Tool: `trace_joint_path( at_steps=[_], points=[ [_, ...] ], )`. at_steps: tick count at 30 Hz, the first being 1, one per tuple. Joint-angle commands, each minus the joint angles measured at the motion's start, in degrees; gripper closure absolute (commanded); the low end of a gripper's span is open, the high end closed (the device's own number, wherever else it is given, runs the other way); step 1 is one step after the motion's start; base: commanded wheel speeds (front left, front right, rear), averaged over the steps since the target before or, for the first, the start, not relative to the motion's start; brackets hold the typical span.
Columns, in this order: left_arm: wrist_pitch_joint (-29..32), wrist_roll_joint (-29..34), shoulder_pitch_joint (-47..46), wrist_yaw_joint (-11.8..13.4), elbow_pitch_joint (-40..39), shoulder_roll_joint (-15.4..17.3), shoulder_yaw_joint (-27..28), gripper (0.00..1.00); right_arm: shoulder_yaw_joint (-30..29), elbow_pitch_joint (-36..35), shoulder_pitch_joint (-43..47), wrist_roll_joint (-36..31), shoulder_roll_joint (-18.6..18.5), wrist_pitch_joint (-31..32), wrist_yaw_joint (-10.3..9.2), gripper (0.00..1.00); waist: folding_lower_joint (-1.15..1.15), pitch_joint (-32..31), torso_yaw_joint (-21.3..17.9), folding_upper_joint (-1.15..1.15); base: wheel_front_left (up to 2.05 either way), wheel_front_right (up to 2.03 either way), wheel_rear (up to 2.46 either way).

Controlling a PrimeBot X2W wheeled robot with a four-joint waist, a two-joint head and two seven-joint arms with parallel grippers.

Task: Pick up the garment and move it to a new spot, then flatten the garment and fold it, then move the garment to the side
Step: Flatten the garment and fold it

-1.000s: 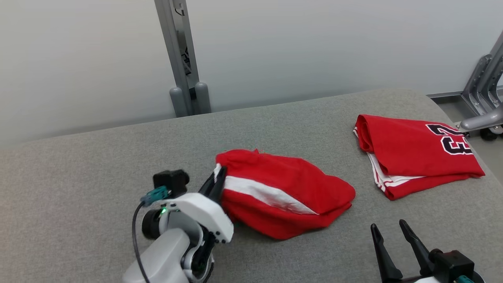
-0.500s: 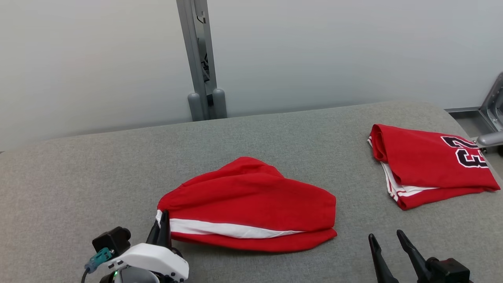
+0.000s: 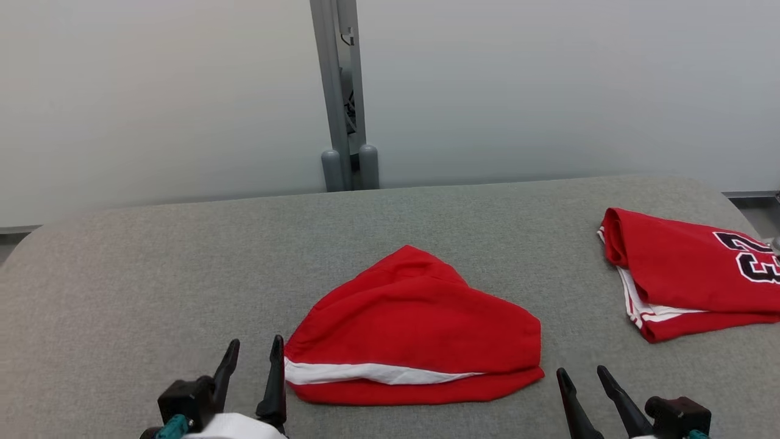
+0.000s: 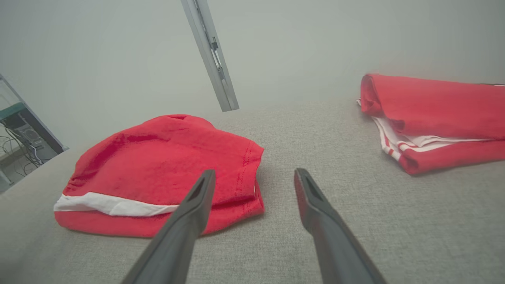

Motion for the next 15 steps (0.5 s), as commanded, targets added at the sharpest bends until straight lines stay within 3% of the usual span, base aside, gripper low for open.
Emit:
trace_joint_path(
  at_steps=[1,7,15],
  points=[
    [-0.19,1.12,0.89,0.04,-0.81,0.09,0.12,0.00,-0.22,0.53,-1.08,0.71,-0.24,0.02,-0.02,0.00,0.00,0.01,1.03,0.00,0.00,0.00,0.00],
    [-0.14,8.03,5.11,-0.50,-8.11,-0.63,-0.64,0.00,0.20,7.74,-6.45,5.49,-1.29,0.02,-0.02,0.00,0.00,0.81,5.79,0.00,0.00,0.00,0.00],
    [-0.14,10.15,6.65,-1.00,-9.71,-1.19,-1.47,0.00,0.67,19.39,-13.25,10.62,-2.81,0.03,-0.02,0.00,0.00,2.17,10.93,0.00,0.00,0.00,0.00]
  ],
)
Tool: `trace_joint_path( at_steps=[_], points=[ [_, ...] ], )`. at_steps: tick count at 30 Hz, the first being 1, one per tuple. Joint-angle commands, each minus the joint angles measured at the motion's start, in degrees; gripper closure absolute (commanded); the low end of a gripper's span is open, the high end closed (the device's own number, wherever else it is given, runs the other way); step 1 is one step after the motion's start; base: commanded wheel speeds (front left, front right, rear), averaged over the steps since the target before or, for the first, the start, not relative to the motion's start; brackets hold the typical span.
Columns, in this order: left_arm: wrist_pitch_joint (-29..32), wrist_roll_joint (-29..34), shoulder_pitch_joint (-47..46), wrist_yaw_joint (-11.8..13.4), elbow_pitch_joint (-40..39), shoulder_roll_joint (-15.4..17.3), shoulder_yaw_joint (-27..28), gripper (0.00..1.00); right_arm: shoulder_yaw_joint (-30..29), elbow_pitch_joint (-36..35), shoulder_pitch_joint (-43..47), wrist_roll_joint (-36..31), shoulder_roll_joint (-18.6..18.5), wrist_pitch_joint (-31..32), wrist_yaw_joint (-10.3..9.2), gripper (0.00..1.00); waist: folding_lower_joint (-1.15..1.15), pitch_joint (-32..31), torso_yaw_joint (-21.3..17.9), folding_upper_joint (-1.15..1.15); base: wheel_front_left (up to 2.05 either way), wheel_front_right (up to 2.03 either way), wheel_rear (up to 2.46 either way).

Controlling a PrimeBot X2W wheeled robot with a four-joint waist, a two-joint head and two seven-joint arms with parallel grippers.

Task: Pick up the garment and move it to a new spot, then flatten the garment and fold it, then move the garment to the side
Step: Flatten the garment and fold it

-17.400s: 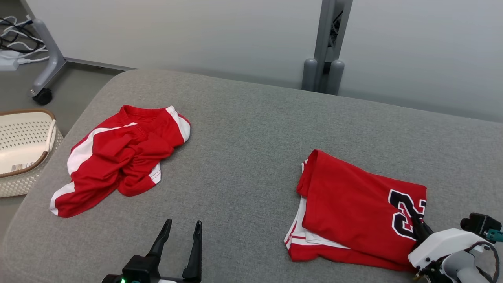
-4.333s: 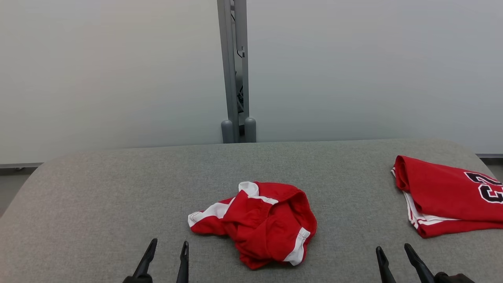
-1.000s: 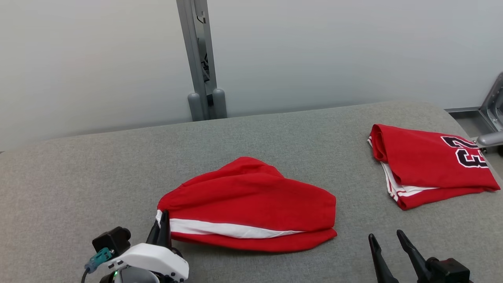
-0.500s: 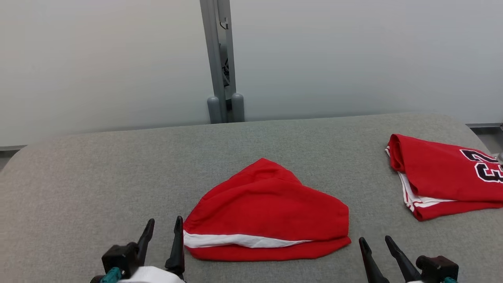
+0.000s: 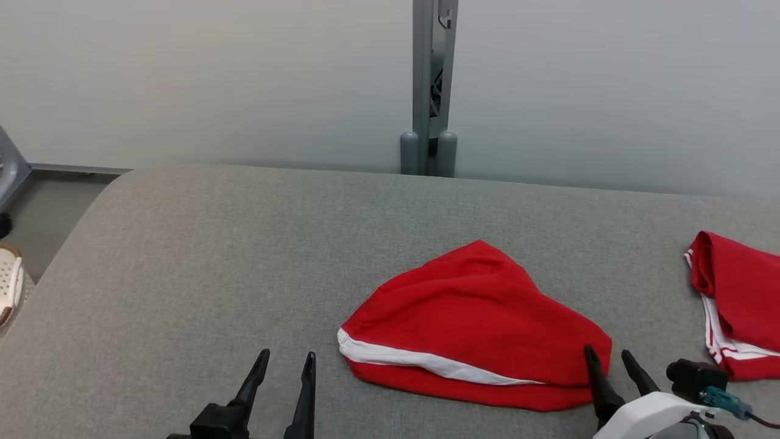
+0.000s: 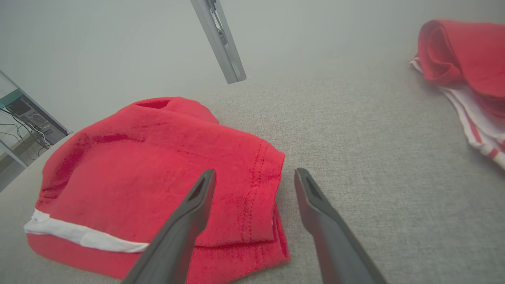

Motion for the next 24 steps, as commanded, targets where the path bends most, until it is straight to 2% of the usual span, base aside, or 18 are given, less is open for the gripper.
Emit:
trace_joint_path(
  at_steps=[1,6,7,8,9,17,24],
  points=[
    [-0.07,0.62,-0.08,-0.23,-0.17,0.13,-0.09,0.00,-0.63,1.84,-1.44,1.77,-0.43,0.02,-0.02,0.00,0.00,0.87,1.82,0.00,0.00,0.00,0.00],
    [-0.07,0.62,-0.93,-0.33,-0.13,0.07,-0.64,0.00,-0.74,5.99,-3.88,5.14,-0.69,0.02,-0.02,0.00,0.00,1.73,3.45,0.00,0.00,0.00,0.00],
    [-0.07,0.51,-1.08,-0.34,-0.13,0.06,-0.79,0.00,-0.55,6.41,-4.17,5.67,-0.85,0.02,-0.02,0.53,0.00,1.87,3.71,0.00,0.00,0.00,0.00],
    [-0.07,0.42,-1.22,-0.35,-0.11,0.08,-0.91,0.00,-0.27,6.52,-4.47,6.01,-1.07,0.01,-0.02,0.85,0.00,2.01,3.97,0.00,0.00,0.00,0.00],
    [-0.07,0.36,-1.35,-0.28,-0.09,0.08,-0.98,0.00,0.23,6.56,-4.75,6.30,-1.32,0.02,-0.02,1.00,0.00,2.11,4.19,0.00,0.00,0.00,0.00],
    [-0.07,0.99,-2.00,-0.01,-0.26,0.07,-1.62,0.00,-0.53,1.67,-7.03,4.98,-4.63,0.02,-0.02,1.00,0.00,2.93,5.49,0.00,0.00,0.00,0.00],
    [-0.08,0.88,-3.30,-0.34,-0.42,0.07,-2.95,0.00,0.14,3.02,-11.91,3.86,-6.96,0.02,-0.02,1.00,0.00,4.52,6.85,0.00,0.00,0.00,0.00]
  ],
)
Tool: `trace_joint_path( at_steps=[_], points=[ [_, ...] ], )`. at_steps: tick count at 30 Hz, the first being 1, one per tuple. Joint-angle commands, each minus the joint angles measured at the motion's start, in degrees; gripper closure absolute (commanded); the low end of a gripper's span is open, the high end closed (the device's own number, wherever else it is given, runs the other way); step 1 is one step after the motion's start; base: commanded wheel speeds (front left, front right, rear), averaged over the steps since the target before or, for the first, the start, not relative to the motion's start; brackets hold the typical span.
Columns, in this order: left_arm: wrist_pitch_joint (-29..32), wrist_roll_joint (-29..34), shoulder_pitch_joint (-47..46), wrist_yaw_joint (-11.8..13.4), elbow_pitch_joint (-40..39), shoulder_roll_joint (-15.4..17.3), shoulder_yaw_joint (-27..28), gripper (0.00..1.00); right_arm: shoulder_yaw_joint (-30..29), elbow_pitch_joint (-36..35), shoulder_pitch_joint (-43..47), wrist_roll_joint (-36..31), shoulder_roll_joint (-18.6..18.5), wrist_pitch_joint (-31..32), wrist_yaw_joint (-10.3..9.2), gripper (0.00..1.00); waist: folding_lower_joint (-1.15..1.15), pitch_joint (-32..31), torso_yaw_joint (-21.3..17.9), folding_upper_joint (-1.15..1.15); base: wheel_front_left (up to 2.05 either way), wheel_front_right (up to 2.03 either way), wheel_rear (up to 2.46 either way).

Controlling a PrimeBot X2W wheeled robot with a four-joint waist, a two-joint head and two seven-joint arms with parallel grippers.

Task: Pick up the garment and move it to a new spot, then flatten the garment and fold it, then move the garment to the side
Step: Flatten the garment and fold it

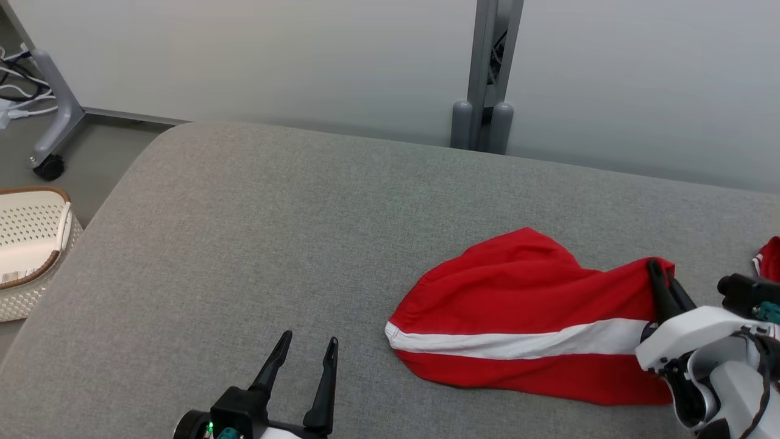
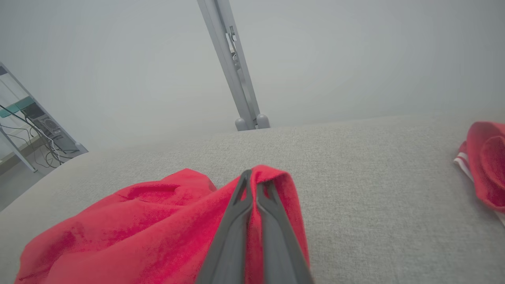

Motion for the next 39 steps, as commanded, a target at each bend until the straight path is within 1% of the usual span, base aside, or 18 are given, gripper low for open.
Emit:
trace_joint_path(
  at_steps=[1,4,7,8,9,13,17,19,23,30,35,37,39],
  points=[
    [-0.08,0.19,-1.31,-0.15,-0.24,0.21,-0.10,0.00,0.07,0.73,-1.62,-0.48,-0.88,0.03,-0.02,1.00,0.00,0.87,0.62,0.00,0.00,0.00,0.00],
    [-0.08,0.06,-2.20,-0.06,-0.24,0.21,-0.83,0.00,0.54,3.49,-5.02,-0.84,-1.35,0.03,-0.02,1.00,0.00,2.09,1.23,0.00,0.00,0.00,0.00],
    [-0.08,-0.01,-3.19,-0.02,0.16,0.21,-1.33,0.00,1.24,7.81,-8.21,-0.72,-1.49,0.03,-0.02,1.00,0.00,3.01,1.48,0.00,0.00,0.00,0.00],
    [-0.08,-0.09,-3.34,-0.02,0.34,0.20,-1.47,0.00,1.46,9.30,-9.00,-0.88,-1.48,0.03,-0.02,0.74,0.00,3.14,1.52,0.00,0.00,0.00,0.00],
    [-0.08,-0.12,-3.45,-0.07,0.53,0.20,-1.64,0.00,1.57,10.47,-9.83,-1.23,-1.58,0.02,-0.02,0.00,0.00,3.22,1.51,0.00,0.00,0.00,0.00],
    [-0.08,-0.18,-3.64,0.38,1.13,0.21,-1.65,0.00,0.34,11.70,-10.59,-2.52,-1.43,0.03,-0.02,0.00,0.00,2.70,0.75,0.00,0.00,0.00,0.00],
    [-0.08,-0.22,-2.48,0.69,1.37,0.20,-1.01,0.00,-1.37,9.45,-7.95,-5.56,-1.65,0.03,-0.02,0.00,0.00,1.32,-1.27,0.00,0.00,0.00,0.00],
    [-0.08,-0.32,-2.07,0.52,1.29,0.20,-0.85,0.00,-2.42,6.43,-5.93,-7.19,-0.98,0.03,-0.02,0.00,0.00,0.63,-2.39,0.00,0.00,0.00,0.00],
    [-0.08,-0.56,-1.30,0.13,1.87,0.23,-0.70,0.00,-3.39,-1.83,0.15,-10.13,0.15,0.03,-0.03,0.00,0.00,-0.97,-4.73,0.00,0.00,0.00,0.00],
    [-0.08,-1.47,0.29,0.30,2.64,0.22,0.10,0.00,-4.23,-14.79,11.28,-12.40,2.48,0.02,-0.02,0.00,0.00,-4.11,-8.97,0.00,0.00,0.00,0.00],
    [-0.08,-2.29,1.03,0.53,3.11,0.22,0.30,0.00,-6.21,-21.97,18.70,-15.28,3.78,0.03,-0.02,0.00,0.00,-5.95,-10.27,0.00,0.00,0.00,0.00],
    [-0.08,-2.64,1.42,0.69,2.93,0.22,0.44,0.00,-7.35,-24.79,21.28,-16.55,4.89,0.02,-0.02,0.00,0.00,-6.47,-10.57,0.00,0.00,0.00,0.00],
    [-0.08,-2.75,1.71,0.76,2.92,0.22,0.56,0.00,-7.90,-26.00,22.52,-17.25,5.42,0.03,-0.02,0.00,0.00,-6.75,-10.79,0.00,0.00,0.00,0.00]
  ],
)
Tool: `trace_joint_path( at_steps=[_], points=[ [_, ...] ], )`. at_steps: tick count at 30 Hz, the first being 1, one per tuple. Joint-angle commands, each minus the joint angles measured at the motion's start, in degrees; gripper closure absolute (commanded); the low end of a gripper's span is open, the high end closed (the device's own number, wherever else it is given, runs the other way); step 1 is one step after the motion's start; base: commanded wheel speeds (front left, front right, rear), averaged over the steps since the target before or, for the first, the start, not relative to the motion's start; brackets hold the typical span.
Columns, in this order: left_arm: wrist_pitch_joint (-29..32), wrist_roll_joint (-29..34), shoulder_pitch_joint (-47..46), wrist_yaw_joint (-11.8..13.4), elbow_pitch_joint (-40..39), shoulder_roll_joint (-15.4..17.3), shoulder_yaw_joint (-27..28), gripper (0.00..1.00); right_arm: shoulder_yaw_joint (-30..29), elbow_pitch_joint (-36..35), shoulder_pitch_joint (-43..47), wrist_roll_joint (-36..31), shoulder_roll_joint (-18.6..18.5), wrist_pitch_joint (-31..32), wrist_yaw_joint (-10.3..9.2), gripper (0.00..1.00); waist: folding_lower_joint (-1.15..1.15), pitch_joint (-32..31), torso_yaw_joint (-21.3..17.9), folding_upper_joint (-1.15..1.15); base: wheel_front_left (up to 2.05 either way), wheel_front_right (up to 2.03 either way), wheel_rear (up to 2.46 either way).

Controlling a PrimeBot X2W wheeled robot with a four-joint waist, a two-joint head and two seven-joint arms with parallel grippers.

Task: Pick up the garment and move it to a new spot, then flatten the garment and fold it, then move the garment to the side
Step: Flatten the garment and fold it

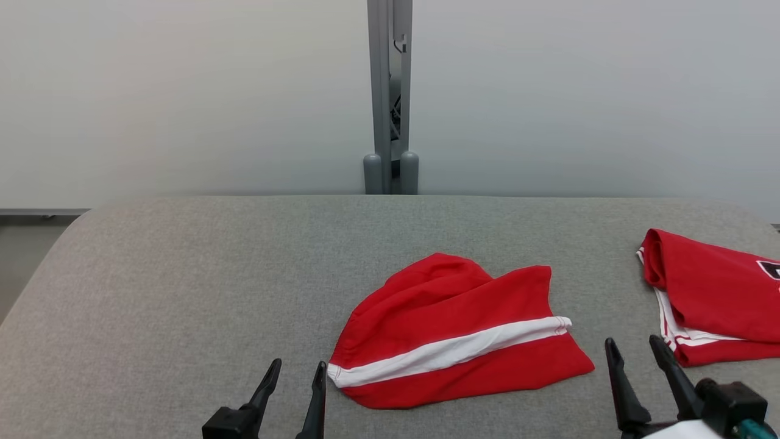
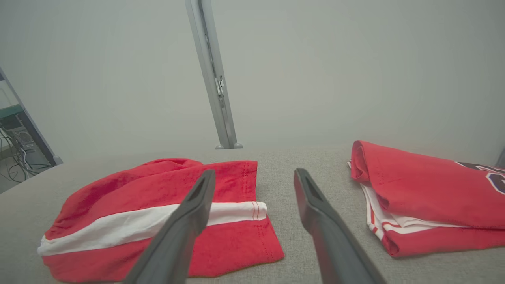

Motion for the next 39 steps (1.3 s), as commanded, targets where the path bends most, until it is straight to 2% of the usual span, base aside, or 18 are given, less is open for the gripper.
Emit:
trace_joint_path(
  at_steps=[1,9,28,33,39],
  points=[
    [-0.08,-0.17,0.88,0.25,-0.10,0.25,0.44,0.00,-0.35,-2.03,1.72,-1.15,0.41,0.02,-0.02,0.00,0.00,-0.67,-0.67,0.00,0.00,0.00,0.00],
    [-0.08,-0.71,2.35,0.40,0.14,0.26,0.86,0.00,0.30,-7.64,8.76,-1.58,2.15,0.01,-0.02,0.00,0.00,-2.70,-1.47,0.00,0.00,0.00,0.00],
    [-0.08,-0.56,3.47,1.09,1.67,0.26,0.99,0.00,0.70,-7.46,9.64,-0.69,2.80,0.02,-0.02,0.00,0.00,-4.01,-2.26,0.00,0.00,0.00,0.00],
    [-0.08,-0.21,-0.66,-1.48,9.28,0.41,0.73,0.00,1.28,-6.94,9.10,-0.39,2.83,0.02,-0.02,0.00,0.00,-3.06,-2.18,0.00,0.00,0.00,0.00],
    [0.57,-1.84,-9.10,-7.24,22.54,0.55,-0.09,0.00,2.34,-6.22,7.55,-0.44,2.43,0.02,-0.02,0.00,0.00,-0.94,-3.02,0.00,0.00,0.00,0.00]
  ],
)
